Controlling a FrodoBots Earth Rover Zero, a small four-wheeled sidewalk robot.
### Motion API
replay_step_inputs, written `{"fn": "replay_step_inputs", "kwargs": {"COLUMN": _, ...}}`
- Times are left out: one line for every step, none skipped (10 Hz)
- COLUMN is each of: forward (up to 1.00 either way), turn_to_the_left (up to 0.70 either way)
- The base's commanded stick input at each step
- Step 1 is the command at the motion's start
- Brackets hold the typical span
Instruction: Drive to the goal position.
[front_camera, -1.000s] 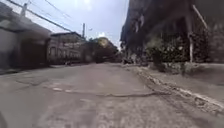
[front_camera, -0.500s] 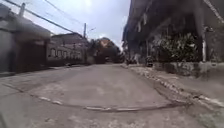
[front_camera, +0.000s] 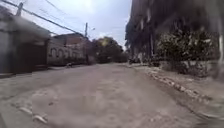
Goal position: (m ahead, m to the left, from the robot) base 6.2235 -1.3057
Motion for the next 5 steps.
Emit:
{"fn": "replay_step_inputs", "kwargs": {"forward": 1.0, "turn_to_the_left": -0.36}}
{"fn": "replay_step_inputs", "kwargs": {"forward": 1.0, "turn_to_the_left": -0.26}}
{"fn": "replay_step_inputs", "kwargs": {"forward": 1.0, "turn_to_the_left": 0.0}}
{"fn": "replay_step_inputs", "kwargs": {"forward": 1.0, "turn_to_the_left": 0.0}}
{"fn": "replay_step_inputs", "kwargs": {"forward": 1.0, "turn_to_the_left": 0.0}}
